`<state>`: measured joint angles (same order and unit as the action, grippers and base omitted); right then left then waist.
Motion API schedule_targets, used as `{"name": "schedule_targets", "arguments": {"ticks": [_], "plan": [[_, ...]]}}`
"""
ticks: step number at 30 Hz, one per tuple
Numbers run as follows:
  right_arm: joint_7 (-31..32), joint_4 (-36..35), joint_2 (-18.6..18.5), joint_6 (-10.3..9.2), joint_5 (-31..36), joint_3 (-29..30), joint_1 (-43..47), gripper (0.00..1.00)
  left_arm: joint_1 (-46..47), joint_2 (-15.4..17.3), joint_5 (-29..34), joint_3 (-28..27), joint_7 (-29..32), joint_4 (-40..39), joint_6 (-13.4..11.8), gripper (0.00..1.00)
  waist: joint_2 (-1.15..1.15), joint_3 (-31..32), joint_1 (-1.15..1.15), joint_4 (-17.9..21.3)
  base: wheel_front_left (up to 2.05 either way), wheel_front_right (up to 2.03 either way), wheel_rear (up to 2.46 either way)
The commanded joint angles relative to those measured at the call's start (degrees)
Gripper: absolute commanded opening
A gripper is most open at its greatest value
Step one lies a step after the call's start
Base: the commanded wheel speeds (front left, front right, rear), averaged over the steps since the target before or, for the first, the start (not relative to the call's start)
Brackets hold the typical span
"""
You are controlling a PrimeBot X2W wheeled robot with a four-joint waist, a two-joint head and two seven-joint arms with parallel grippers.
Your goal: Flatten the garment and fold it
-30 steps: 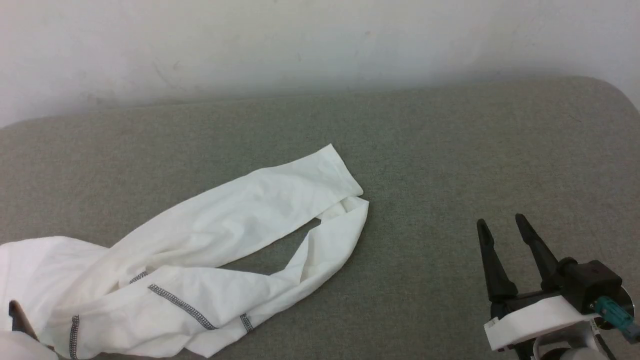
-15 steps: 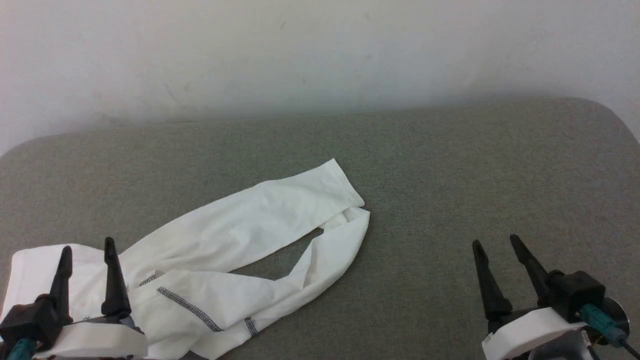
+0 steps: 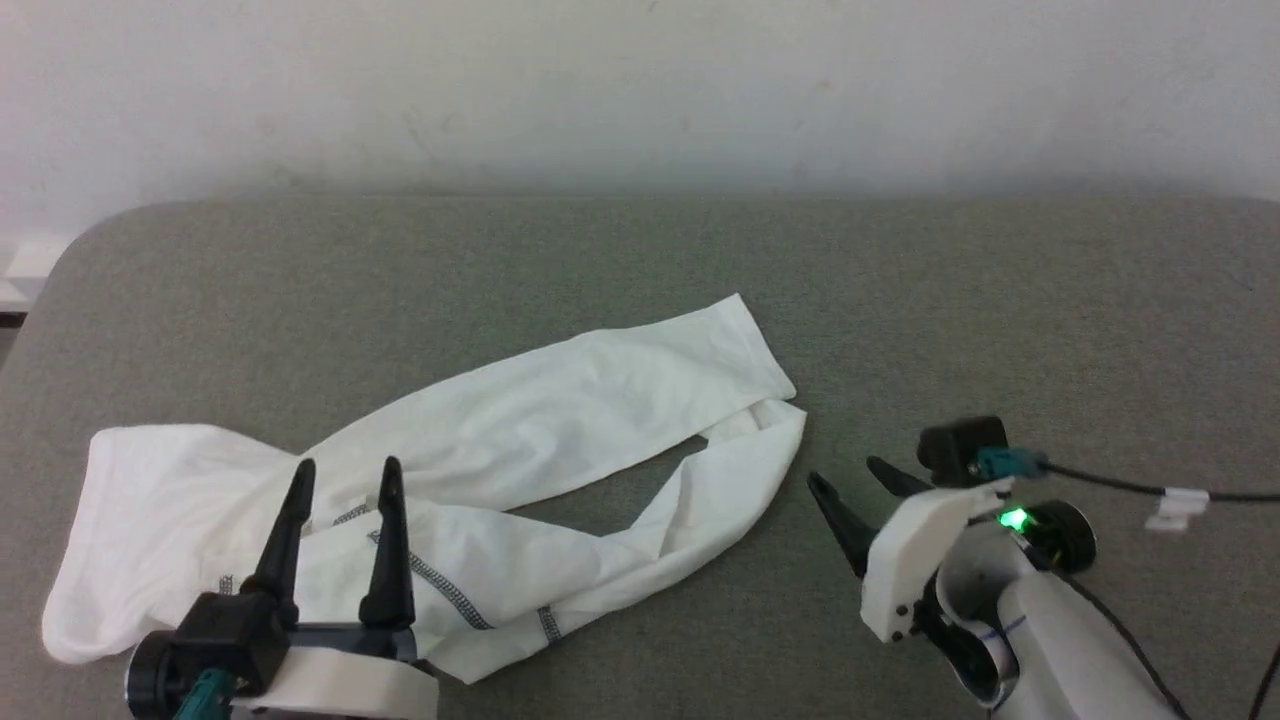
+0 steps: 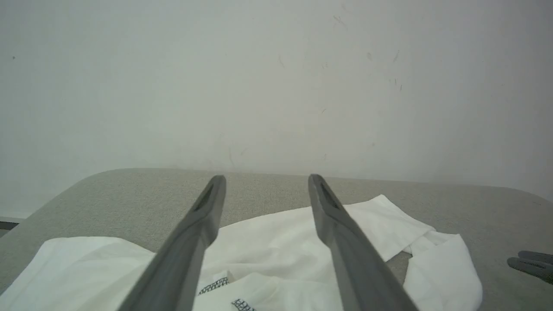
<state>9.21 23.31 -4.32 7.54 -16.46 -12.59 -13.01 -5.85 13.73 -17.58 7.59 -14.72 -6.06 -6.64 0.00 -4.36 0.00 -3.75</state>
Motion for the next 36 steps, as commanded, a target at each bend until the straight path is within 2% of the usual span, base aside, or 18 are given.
{"name": "schedule_targets", "arguments": {"ticks": [1,8,11,12,13,14,15,17,19,22,25,28,31,34,36], "plan": [[1.24,2.21,-0.69,-0.05,-1.26,-1.53,-3.61,1.0,1.35,-0.63,0.71,0.57,-0.27,0.13,0.51,1.0,0.0,-2.38,0.0,-3.29,0.0,0.0,0.0],[6.6,16.68,-2.45,-0.05,-7.01,-7.64,-15.63,1.0,4.63,-4.3,2.07,2.62,-0.28,1.54,2.55,1.0,0.0,-4.72,0.0,-8.07,0.0,0.0,0.0],[12.7,22.98,-3.21,-0.05,-8.7,-11.83,-18.25,1.0,5.12,-5.22,2.65,2.26,-0.28,2.34,3.11,1.0,0.0,-5.28,0.0,-8.87,0.0,0.0,0.0],[15.25,24.45,-3.25,-0.05,-9.73,-13.33,-18.83,0.82,5.14,-5.48,2.78,2.1,-0.28,2.67,3.26,1.0,0.0,-5.34,0.0,-9.0,0.0,0.0,0.0],[17.29,25.3,-3.42,-0.05,-10.78,-14.7,-19.43,0.5,5.16,-5.68,2.99,1.89,-0.28,2.87,3.38,1.0,0.0,-5.38,0.0,-9.0,0.0,0.0,0.0],[18.96,25.68,-3.56,-0.05,-12.0,-15.91,-19.95,0.36,5.12,-5.83,3.22,1.57,-0.28,3.01,3.44,1.0,0.0,-5.36,0.0,-8.84,0.0,0.0,0.0],[20.58,25.77,-3.77,-0.05,-13.33,-17.05,-20.33,0.0,4.98,-5.96,3.41,1.21,-0.28,3.16,3.47,1.0,0.0,-5.25,0.0,-8.58,0.0,0.0,0.0],[22.77,24.94,-4.76,-0.05,-15.74,-19.21,-21.02,0.0,4.59,-6.17,3.74,0.46,-0.28,3.43,3.51,1.0,0.0,-4.86,0.0,-7.82,0.0,0.0,0.0],[22.41,22.8,-6.6,-0.05,-17.56,-20.6,-21.83,0.0,4.28,-6.38,4.04,-0.26,-0.28,3.64,3.51,1.0,0.0,-4.38,0.0,-6.93,0.0,0.0,0.0],[19.14,19.18,-10.67,-0.05,-19.17,-20.2,-22.72,0.0,3.86,-6.48,4.62,-1.16,-0.28,3.78,3.54,1.0,0.0,-3.65,0.0,-5.56,0.0,0.0,0.0],[14.19,15.15,-15.9,-0.05,-19.44,-16.69,-21.91,0.0,3.29,-6.48,4.97,-2.18,-0.28,3.64,3.53,1.0,0.0,-2.77,0.0,-4.12,0.0,0.0,0.0],[10.17,11.28,-21.18,-0.05,-18.53,-10.13,-18.04,0.0,2.19,-6.34,5.11,-3.47,-0.28,3.37,3.31,1.0,0.0,-1.86,0.0,-2.44,0.0,0.0,0.0],[8.13,7.92,-24.91,-0.05,-16.98,-1.25,-11.45,0.0,0.97,-6.19,5.04,-4.63,-0.28,3.16,3.17,1.0,0.0,-1.19,0.0,-0.7,0.0,0.0,0.0],[7.48,4.98,-26.2,-0.05,-15.01,9.07,-3.07,0.0,-0.08,-5.94,4.76,-5.58,-0.28,3.28,3.25,1.0,0.0,-0.72,0.0,0.91,0.0,0.0,0.0],[7.7,3.52,-25.39,-0.05,-13.45,16.05,3.09,0.0,-0.4,-5.87,4.56,-5.78,-0.28,3.75,3.43,1.0,0.0,-0.49,0.0,1.48,0.0,0.0,0.0]]}}
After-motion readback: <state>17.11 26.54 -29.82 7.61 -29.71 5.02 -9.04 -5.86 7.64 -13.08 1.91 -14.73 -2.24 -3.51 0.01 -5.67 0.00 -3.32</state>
